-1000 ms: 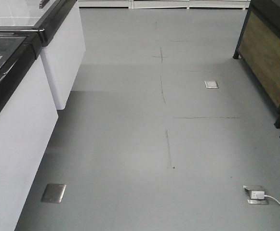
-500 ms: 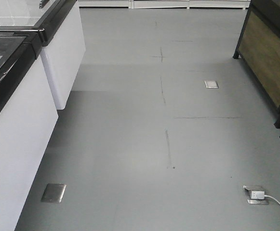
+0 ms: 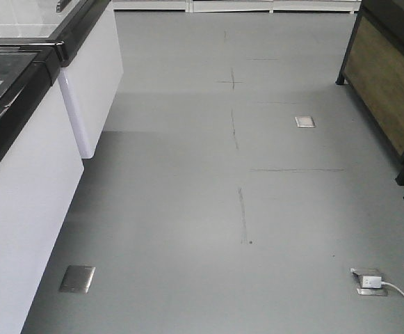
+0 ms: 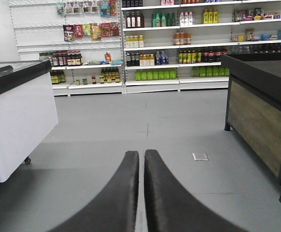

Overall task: Left arm holds basket, right arm returns cookies
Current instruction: 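Lift the light-blue basket by its handle with the left gripper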

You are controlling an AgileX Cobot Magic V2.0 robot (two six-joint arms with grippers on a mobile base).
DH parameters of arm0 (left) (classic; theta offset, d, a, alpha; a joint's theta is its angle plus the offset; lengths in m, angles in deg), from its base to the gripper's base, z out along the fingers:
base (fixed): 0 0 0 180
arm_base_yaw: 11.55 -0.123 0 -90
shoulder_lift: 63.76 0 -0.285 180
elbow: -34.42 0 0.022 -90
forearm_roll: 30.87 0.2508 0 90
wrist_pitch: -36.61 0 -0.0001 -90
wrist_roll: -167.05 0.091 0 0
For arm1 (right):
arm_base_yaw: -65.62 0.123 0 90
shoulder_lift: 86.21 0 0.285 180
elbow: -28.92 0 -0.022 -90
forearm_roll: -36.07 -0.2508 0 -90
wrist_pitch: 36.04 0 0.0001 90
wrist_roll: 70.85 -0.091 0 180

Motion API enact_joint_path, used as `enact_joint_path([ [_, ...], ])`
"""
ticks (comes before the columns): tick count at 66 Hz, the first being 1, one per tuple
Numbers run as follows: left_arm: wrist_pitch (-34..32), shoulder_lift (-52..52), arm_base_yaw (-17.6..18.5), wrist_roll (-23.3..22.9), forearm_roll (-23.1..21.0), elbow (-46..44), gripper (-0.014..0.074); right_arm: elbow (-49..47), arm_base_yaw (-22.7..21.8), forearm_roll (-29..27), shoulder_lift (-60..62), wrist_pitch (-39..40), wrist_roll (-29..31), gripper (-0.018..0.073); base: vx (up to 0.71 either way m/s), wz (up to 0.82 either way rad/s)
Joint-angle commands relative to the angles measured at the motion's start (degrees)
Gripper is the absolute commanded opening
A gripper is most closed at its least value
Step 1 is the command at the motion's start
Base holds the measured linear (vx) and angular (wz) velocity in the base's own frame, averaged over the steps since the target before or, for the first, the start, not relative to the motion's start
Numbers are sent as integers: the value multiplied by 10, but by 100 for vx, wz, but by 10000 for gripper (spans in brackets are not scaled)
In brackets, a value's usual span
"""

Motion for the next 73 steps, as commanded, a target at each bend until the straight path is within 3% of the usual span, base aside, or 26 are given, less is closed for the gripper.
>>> enact_joint_path([
  [1, 19, -6, 0, 23, -83, -17, 529, 10, -1, 3, 8, 40, 1, -3, 0, 0],
  [13, 37, -45, 2, 79, -180, -17, 529, 10, -1, 3, 8, 40, 1, -3, 0, 0],
  [33, 73, -102, 29, 85, -180, -116, 529, 10, -1, 3, 8, 40, 1, -3, 0, 0],
  [50, 51, -115, 46, 50, -180, -137, 499, 10, -1, 3, 8, 40, 1, -3, 0, 0],
  [59, 42, -115, 46, 35, -180, -137, 337, 10, -1, 3, 8, 40, 1, -3, 0, 0],
  [67, 39, -115, 46, 38, -180, -137, 7, 10, -1, 3, 8, 40, 1, -3, 0, 0],
  [73, 37, -114, 46, 40, -180, -137, -8, 10, -1, 3, 8, 40, 1, -3, 0, 0],
])
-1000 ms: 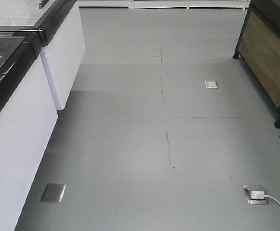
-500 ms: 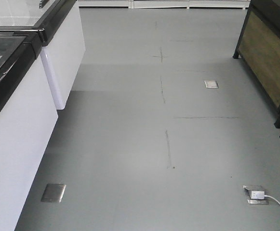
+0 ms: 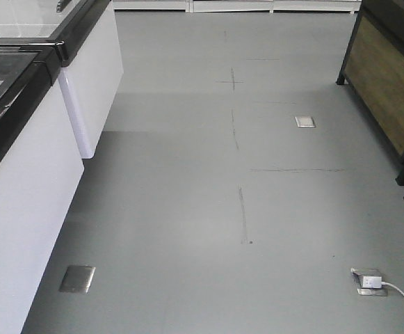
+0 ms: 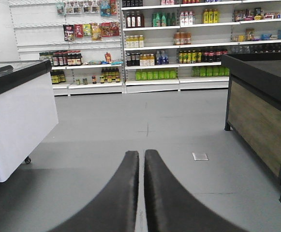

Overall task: Left arm holds basket, right arm returns cookies
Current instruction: 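Lift the light-blue basket by its handle with the left gripper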

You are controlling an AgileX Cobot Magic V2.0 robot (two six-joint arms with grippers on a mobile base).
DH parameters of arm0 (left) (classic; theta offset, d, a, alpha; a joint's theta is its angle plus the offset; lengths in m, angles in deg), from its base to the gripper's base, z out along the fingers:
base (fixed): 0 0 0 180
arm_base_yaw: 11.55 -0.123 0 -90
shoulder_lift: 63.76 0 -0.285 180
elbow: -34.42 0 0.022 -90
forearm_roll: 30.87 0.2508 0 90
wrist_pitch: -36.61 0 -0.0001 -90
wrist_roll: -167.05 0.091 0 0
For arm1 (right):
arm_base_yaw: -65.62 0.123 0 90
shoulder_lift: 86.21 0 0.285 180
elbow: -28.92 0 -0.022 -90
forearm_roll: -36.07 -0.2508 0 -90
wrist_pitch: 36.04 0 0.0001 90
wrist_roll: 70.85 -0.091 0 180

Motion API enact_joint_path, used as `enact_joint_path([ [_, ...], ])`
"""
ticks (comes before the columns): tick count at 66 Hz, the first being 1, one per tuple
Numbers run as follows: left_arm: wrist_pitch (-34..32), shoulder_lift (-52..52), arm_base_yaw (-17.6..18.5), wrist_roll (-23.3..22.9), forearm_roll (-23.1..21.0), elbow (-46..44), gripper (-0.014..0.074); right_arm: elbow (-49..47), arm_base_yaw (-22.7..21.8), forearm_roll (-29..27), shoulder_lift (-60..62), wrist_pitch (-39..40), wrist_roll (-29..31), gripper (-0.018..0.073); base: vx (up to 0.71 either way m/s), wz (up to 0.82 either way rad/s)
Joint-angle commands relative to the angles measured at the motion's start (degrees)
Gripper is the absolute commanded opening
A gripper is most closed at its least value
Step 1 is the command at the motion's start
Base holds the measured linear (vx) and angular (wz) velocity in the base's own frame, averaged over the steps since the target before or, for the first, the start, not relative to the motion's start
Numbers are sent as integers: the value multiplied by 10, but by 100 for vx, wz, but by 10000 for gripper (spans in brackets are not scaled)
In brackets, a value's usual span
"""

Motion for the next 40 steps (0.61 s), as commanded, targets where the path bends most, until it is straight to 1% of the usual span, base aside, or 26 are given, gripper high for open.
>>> enact_joint_path([
  [1, 11, 30, 3, 3, -60, -18, -8, 10, -1, 3, 8, 40, 1, -3, 0, 0],
  [12, 11, 35, 4, -11, -60, -29, -7, 10, -1, 3, 8, 40, 1, -3, 0, 0],
  [24, 37, 36, 18, -12, -60, -106, -7, 10, -1, 3, 8, 40, 1, -3, 0, 0],
  [32, 51, 36, 52, -17, -60, -166, -6, 10, -1, 3, 8, 40, 1, -3, 0, 0],
  [40, 64, 36, 110, -17, -60, -198, -6, 10, -1, 3, 8, 40, 1, -3, 0, 0],
])
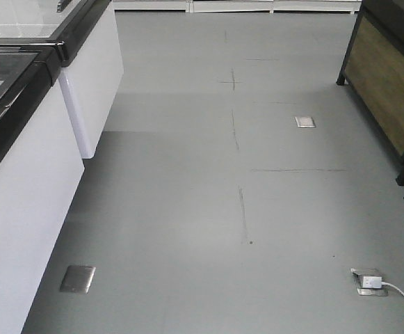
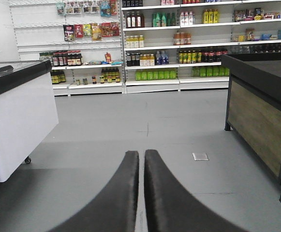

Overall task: Left arm holds basket, right arm returns cookies
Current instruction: 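Lift the light-blue basket by its handle with the left gripper, then hold the basket with the left gripper while the base starts turning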

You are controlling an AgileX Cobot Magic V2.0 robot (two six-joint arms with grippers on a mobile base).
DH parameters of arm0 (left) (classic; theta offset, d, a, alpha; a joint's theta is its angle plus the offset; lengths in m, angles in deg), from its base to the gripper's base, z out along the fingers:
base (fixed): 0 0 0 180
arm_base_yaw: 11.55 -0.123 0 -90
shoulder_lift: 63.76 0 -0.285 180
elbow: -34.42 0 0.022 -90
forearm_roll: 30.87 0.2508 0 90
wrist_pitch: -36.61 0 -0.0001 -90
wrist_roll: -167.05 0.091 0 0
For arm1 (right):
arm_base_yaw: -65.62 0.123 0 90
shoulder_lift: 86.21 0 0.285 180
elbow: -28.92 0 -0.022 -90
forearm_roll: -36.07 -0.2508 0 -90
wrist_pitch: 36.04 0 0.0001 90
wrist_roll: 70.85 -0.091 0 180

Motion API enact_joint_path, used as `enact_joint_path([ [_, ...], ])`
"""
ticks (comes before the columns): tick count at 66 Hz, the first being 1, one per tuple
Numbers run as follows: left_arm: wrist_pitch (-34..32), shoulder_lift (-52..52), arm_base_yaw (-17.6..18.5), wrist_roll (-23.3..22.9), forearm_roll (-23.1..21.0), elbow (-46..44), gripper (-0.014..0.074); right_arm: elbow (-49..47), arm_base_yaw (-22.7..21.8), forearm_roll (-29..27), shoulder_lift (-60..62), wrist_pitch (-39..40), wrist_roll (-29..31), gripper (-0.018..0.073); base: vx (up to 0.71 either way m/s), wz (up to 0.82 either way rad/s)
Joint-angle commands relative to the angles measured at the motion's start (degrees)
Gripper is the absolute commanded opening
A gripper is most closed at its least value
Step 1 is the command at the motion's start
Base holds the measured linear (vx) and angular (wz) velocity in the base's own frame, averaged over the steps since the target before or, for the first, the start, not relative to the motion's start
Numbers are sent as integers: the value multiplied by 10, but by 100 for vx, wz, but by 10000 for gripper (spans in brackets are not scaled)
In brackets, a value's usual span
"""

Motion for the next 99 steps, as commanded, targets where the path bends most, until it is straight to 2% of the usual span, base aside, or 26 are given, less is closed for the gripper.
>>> enact_joint_path([
  [1, 42, 36, 54, -1, -84, -42, -6, 10, -1, 3, 8, 40, 1, -3, 0, 0],
  [11, 57, 38, 135, 1, -84, -45, -6, 10, -1, 3, 8, 40, 1, -3, 0, 0],
  [27, 93, 37, 282, 41, -81, -14, -6, 10, -1, 3, 8, 40, 1, -3, 0, 0],
  [38, 115, 54, 373, 106, -81, 67, -6, 10, -1, 3, 8, 40, 1, -3, 0, 0],
  [52, 101, 92, 476, 192, -84, 216, -4, 10, -1, 3, 8, 40, 1, -3, 0, 0],
  [68, 104, 105, 573, 253, -84, 317, -4, 10, -1, 3, 8, 40, 1, -3, 0, 0],
  [79, 77, 105, 643, 287, -84, 369, -4, 10, -1, 3, 8, 40, 1, -3, 0, 0],
  [89, 40, 105, 685, 304, -84, 407, -4, 10, -1, 3, 8, 40, 1, -3, 0, 0],
  [99, 39, 105, 719, 317, -84, 432, -4, 10, -1, 3, 8, 40, 1, -3, 0, 0],
])
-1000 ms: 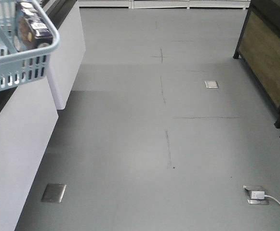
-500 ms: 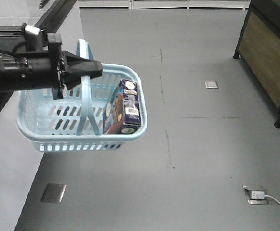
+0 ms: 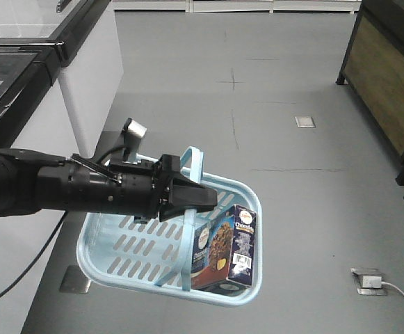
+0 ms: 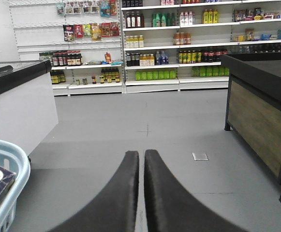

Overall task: Left arm holds basket, right arm returns cookies
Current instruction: 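Hold the basket with the left gripper while the base starts turning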

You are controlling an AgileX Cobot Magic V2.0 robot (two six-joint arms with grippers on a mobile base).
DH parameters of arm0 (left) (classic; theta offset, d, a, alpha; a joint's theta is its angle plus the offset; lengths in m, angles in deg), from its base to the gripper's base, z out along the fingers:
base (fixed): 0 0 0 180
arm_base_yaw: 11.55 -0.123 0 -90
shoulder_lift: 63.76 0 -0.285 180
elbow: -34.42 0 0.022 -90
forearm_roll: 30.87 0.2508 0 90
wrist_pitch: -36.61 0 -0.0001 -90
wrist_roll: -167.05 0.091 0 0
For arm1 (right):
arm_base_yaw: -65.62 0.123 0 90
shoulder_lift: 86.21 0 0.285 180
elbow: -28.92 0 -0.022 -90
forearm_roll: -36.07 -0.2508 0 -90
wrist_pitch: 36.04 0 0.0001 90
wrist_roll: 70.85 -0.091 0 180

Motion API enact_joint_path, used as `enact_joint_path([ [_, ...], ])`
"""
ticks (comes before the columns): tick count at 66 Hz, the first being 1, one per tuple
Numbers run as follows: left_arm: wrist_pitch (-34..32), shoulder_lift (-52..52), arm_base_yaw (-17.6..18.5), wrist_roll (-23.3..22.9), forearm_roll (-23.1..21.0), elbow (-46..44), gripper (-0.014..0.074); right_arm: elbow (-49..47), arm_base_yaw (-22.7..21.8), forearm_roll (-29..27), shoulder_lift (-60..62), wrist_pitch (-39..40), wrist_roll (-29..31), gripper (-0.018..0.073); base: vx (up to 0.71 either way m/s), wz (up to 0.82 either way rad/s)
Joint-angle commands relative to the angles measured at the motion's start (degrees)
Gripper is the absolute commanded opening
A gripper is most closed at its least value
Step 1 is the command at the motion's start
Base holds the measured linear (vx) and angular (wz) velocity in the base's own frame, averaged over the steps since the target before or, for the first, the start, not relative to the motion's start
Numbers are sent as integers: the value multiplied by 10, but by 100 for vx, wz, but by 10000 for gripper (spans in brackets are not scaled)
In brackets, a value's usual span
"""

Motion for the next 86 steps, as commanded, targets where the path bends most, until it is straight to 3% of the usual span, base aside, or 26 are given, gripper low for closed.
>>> enact_joint_path([
  [1, 30, 35, 22, 24, -77, -3, -4, 10, -1, 3, 8, 40, 1, -3, 0, 0],
  [19, 16, 34, 56, 35, -77, 12, -4, 10, -1, 3, 8, 40, 1, -3, 0, 0],
  [76, 6, 34, 56, 27, -77, 10, -4, 10, -1, 3, 8, 40, 1, -3, 0, 0],
  [86, -4, 34, 56, 27, -58, 10, -4, 10, -1, 3, 7, 40, 1, -3, 0, 0],
])
